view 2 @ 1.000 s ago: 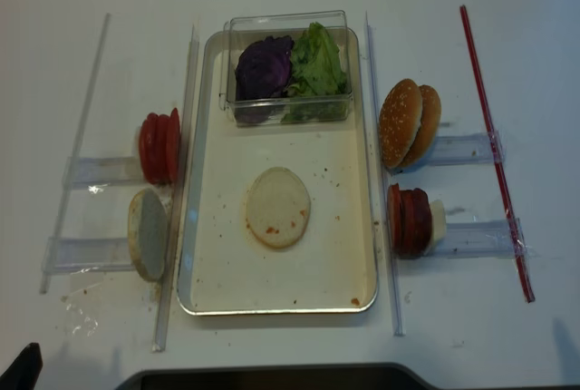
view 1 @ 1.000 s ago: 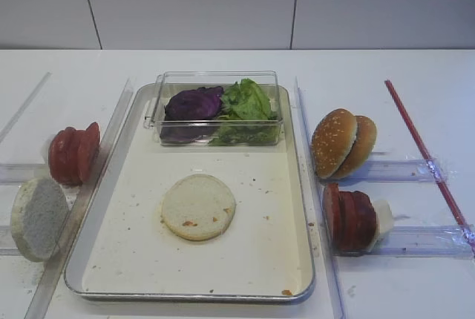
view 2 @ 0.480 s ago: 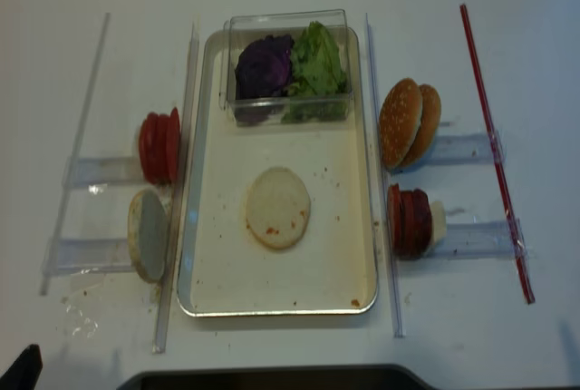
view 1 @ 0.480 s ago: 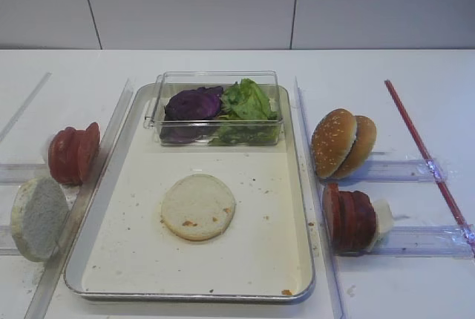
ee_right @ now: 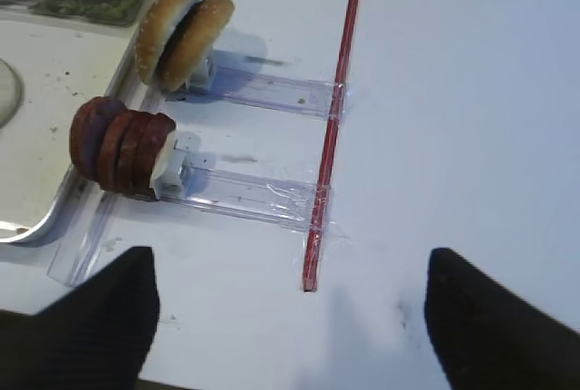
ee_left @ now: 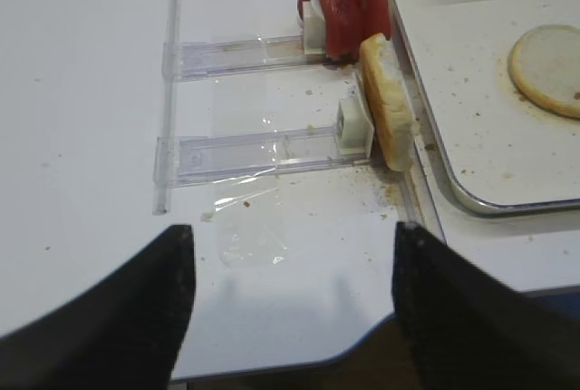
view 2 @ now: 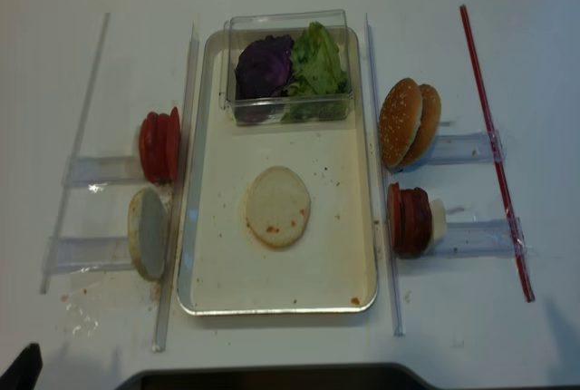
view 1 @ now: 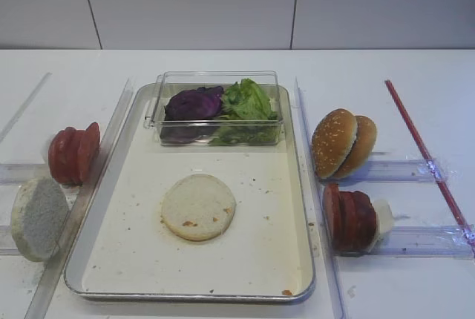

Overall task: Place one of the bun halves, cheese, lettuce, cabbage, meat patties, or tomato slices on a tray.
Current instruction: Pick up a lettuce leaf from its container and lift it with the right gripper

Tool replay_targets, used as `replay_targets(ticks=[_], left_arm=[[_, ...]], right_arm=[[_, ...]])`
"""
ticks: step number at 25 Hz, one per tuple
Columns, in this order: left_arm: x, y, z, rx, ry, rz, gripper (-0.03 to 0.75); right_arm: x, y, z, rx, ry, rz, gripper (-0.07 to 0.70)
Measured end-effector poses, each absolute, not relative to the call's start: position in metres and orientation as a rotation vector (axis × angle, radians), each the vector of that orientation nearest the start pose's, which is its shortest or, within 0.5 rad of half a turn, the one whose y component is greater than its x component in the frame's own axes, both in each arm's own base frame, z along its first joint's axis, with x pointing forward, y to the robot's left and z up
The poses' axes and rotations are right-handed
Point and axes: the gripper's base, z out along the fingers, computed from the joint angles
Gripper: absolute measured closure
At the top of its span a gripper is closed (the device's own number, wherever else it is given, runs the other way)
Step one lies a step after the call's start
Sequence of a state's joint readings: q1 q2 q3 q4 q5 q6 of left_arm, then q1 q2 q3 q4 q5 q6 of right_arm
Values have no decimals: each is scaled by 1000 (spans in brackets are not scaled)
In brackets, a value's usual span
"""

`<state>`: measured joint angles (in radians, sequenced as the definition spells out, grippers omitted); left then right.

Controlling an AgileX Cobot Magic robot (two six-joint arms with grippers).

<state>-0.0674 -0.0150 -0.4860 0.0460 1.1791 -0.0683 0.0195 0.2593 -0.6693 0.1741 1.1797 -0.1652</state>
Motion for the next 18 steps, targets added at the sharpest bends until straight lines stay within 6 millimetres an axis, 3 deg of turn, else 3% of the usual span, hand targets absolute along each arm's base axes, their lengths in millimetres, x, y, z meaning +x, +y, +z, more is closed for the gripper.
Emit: replay_targets(ticks=[11,18], left_arm=[[-11,5,264,-7,2161,-22,287],[-11,5,264,-7,2161,-22,287]], right_arm=[[39,18,358,-260,2307,163,80],[68,19,389,-320,2326,157,80]])
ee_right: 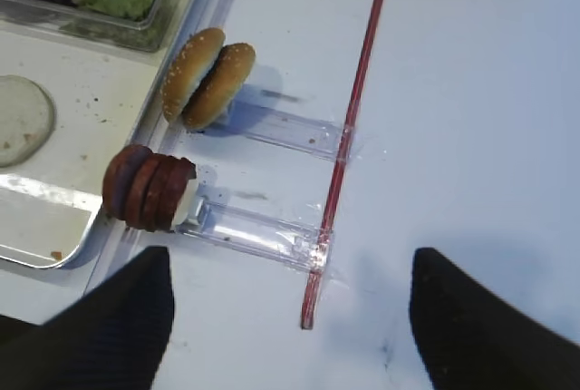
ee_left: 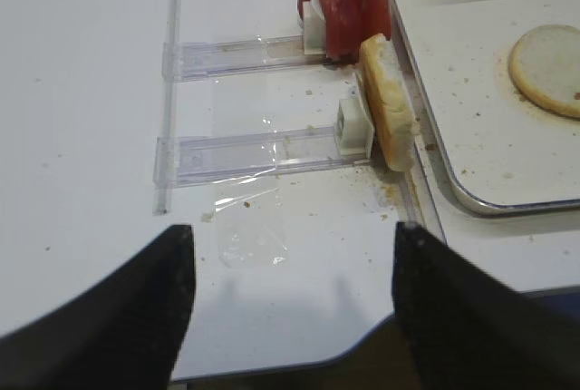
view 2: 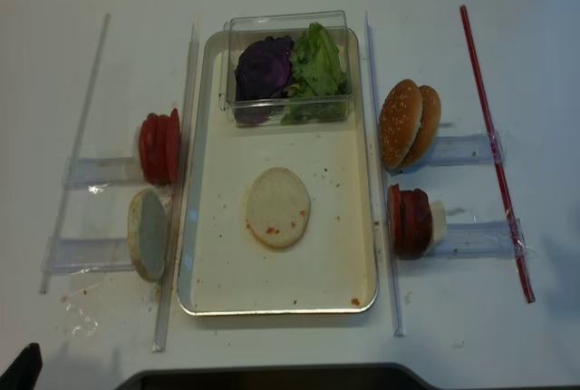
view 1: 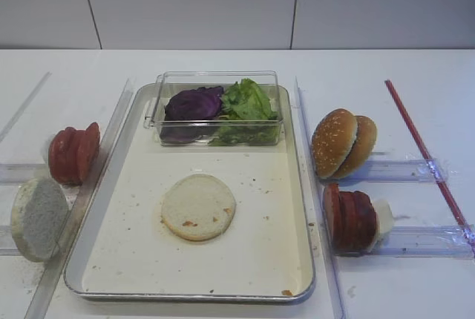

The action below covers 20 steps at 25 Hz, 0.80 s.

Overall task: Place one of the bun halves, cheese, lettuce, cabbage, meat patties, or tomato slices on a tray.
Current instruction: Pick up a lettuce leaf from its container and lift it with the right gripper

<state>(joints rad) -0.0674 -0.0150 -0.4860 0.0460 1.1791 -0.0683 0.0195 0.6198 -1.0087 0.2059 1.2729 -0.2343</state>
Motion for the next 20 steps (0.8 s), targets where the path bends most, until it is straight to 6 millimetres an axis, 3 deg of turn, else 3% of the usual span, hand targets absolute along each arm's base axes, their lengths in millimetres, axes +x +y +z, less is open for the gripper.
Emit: replay_targets(ticks=[7,15,20], left_arm=[[-11,5,264,-7,2161,-22,287],[-11,5,264,-7,2161,-22,287],[-11,5,264,-7,2161,-22,287]], right_arm=[[98,23,409,-374,2338,191,84],[137,32,426,-435,2341,294,146],[168,37,433,-436,2359,369,153]])
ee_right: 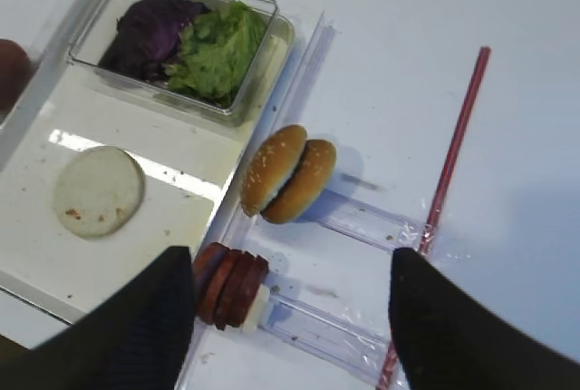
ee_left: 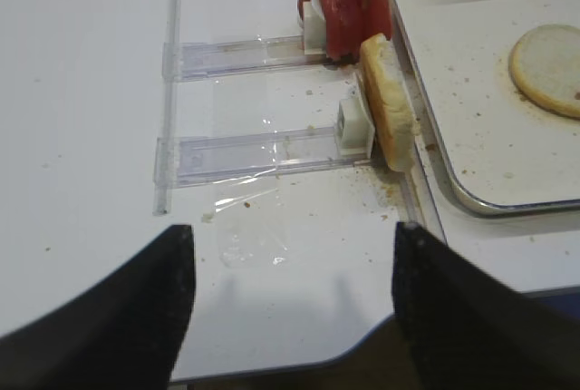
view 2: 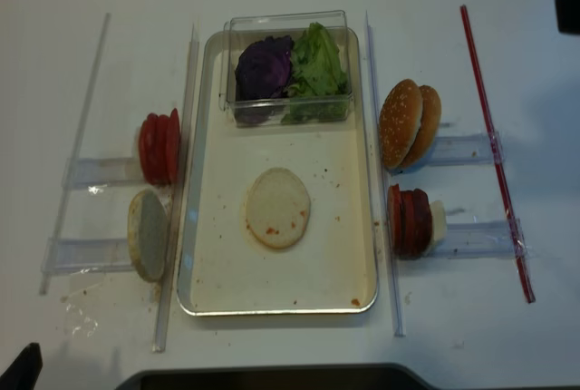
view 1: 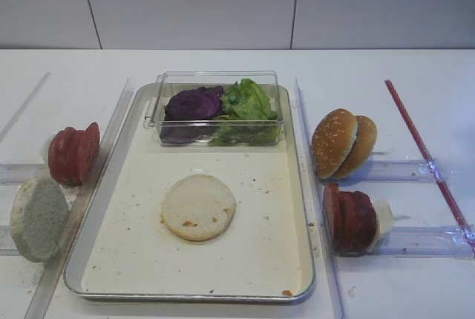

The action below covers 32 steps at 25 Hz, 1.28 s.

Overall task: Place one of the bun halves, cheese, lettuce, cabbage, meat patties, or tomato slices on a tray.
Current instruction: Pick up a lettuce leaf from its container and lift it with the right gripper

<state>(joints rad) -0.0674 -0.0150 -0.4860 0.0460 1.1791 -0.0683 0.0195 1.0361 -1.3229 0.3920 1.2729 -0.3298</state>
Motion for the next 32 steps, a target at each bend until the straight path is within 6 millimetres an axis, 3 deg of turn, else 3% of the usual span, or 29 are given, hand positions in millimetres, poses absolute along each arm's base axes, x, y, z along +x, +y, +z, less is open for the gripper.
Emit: replay_targets(ticks=[5,14,27,32], left_arm=[[-11,5,264,-4,2161,-21,287],[-11,5,264,-4,2161,-21,287],[-11,5,264,-4,2161,-21,287],[-11,5,264,-4,2161,-21,287]], right_arm=[[203,44,440,-432,2359,483,153],[253,52,450,-450,2346,528,153],[310,108,453,-605,2355,385,179],[331,128,439,-636,2384,402,183]])
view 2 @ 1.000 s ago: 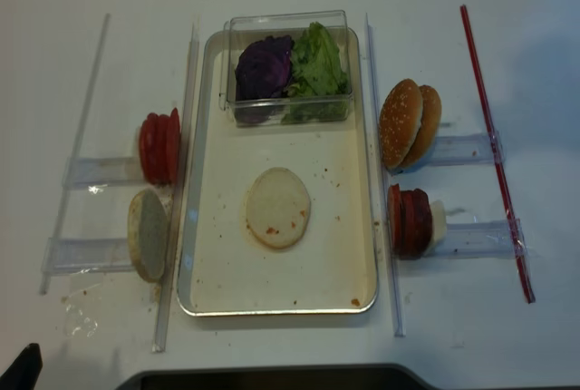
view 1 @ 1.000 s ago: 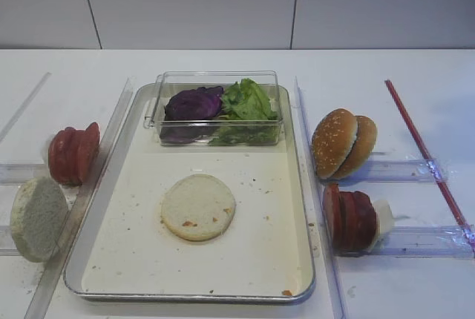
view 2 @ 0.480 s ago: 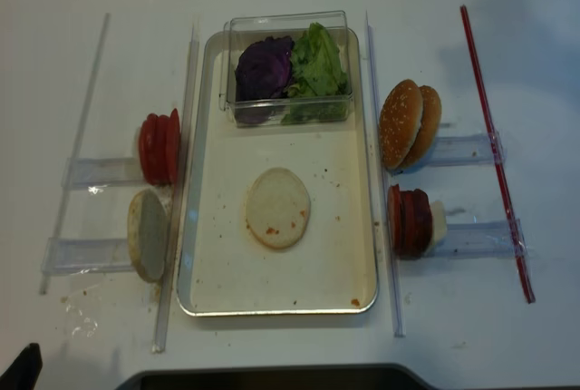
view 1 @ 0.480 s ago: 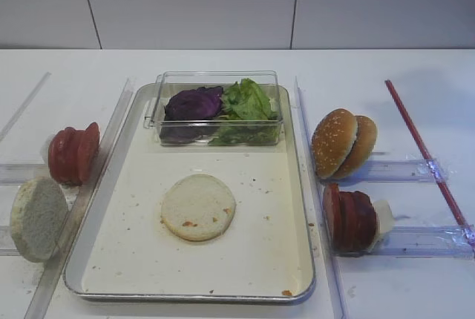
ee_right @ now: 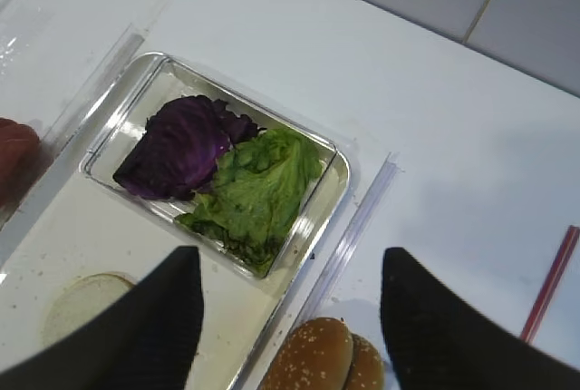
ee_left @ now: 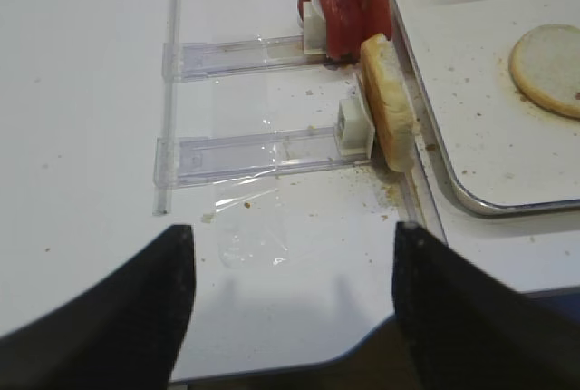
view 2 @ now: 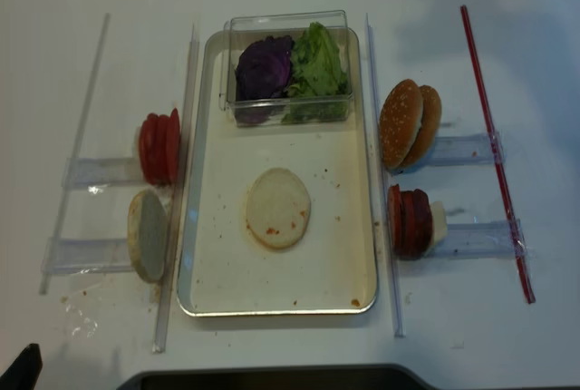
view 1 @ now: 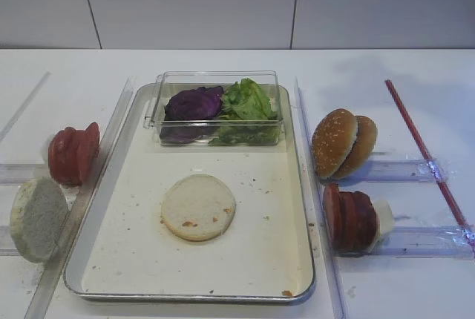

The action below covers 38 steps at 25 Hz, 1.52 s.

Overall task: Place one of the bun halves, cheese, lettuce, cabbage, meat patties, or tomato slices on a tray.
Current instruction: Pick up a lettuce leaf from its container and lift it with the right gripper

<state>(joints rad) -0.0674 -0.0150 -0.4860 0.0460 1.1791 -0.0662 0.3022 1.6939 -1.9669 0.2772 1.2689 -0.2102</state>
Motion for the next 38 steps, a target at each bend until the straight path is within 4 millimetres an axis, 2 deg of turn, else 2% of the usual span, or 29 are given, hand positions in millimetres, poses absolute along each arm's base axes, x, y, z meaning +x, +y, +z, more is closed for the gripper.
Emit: replay_targets(ticks=[9,19,30,38], left_arm=[[-11,5,264,-4,2161,-21,287],[-11,5,264,-4,2161,-21,287],[-11,5,264,-4,2161,-21,287],[-11,5,264,-4,2161,-21,287]], right_arm=[[363,153,414,-680,2420,419,183],[396,177,376,-687,2484,466,184],[413,189,341,-686,2561,521,184],[416,211,316,-743,2604,533,185]])
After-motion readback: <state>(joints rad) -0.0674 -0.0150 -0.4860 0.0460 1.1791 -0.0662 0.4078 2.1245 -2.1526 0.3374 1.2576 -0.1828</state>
